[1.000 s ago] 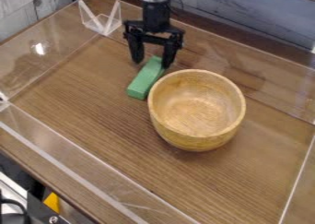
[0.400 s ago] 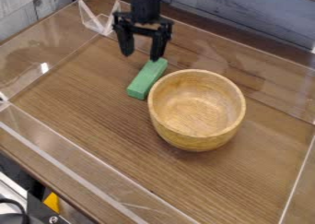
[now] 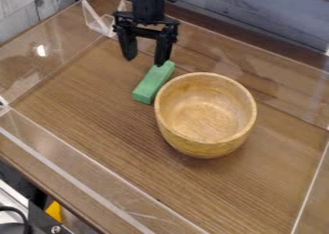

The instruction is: Remove the green block from inside the brown bowl and put it on the table

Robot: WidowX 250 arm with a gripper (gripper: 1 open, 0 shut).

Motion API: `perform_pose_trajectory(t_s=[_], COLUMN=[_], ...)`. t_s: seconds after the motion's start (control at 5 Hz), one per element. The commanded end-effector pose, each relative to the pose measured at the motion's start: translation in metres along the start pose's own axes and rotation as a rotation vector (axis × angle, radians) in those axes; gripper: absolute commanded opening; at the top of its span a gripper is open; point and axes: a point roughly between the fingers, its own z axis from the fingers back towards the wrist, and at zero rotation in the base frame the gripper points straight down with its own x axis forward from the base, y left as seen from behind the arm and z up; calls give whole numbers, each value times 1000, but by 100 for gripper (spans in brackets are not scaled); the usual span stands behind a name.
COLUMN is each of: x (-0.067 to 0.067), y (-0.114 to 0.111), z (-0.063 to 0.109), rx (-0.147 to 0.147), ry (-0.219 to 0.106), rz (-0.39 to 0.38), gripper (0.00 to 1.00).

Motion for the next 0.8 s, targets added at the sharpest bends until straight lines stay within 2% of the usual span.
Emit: perform_pose_trajectory(t_s=[0.0, 0.2, 0.6], x=[-5, -10, -9], y=[-6, -12, -24], z=[35, 44, 68], rx=[10, 10, 34], ry=[-90, -104, -107], rz=[-10, -23, -210], gripper=[100, 100, 100])
